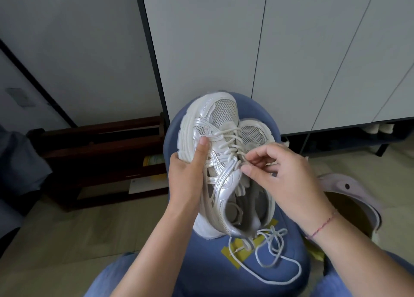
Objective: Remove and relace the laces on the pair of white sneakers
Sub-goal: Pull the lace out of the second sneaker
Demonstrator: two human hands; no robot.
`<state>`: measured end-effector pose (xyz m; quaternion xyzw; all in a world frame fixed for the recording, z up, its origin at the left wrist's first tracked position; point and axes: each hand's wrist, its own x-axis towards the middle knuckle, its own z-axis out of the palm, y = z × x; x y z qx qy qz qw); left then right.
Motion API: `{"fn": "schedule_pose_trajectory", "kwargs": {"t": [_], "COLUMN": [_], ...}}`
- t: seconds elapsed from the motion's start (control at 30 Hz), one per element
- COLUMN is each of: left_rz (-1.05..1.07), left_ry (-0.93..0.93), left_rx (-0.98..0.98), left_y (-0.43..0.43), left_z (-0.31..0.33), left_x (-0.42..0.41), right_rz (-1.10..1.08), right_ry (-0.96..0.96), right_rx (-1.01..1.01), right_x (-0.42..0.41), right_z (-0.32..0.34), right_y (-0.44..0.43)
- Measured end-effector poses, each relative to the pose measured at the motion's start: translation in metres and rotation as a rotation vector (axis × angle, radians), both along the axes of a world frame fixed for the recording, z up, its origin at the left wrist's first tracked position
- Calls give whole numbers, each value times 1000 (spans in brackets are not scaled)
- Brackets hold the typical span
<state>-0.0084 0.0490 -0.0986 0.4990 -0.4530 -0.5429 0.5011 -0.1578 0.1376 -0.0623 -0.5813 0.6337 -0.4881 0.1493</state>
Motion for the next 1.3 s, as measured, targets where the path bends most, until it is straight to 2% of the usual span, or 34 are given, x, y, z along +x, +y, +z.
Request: {"fn": "schedule_pose_trajectory", "kwargs": {"t": [0.2,0.3,0.47,0.63,0.73,0.97,1.13,1.3], "left_rz": [63,73,67,15,-12,-78,-90,-97], "left_ry": [-67,-123,-138,-74,-27,16,131,184], "left_rx": [-69,-92,-92,-52,-2,-1,85,140], "left_y": [6,9,9,0,-5,4,10,13], "left_z": [7,11,13,10,1,8,16,22], "left_x": [-1,-2,-1,1,-1,-2,3,4], "right_rz": [-180,-204,-78,143,151,171,394,294], "right_ry": [375,417,219,-485,-729,-841,-803,-680], "right_rx": [-104,-54,175,204,199,229,186,24], "right_x": [7,6,-4,-12,-11,-13,-24,-13], "right_z": [-1,0,1,5,9,17,7,1], "right_y": [3,2,0,-3,-4,-2,-4,-4]}}
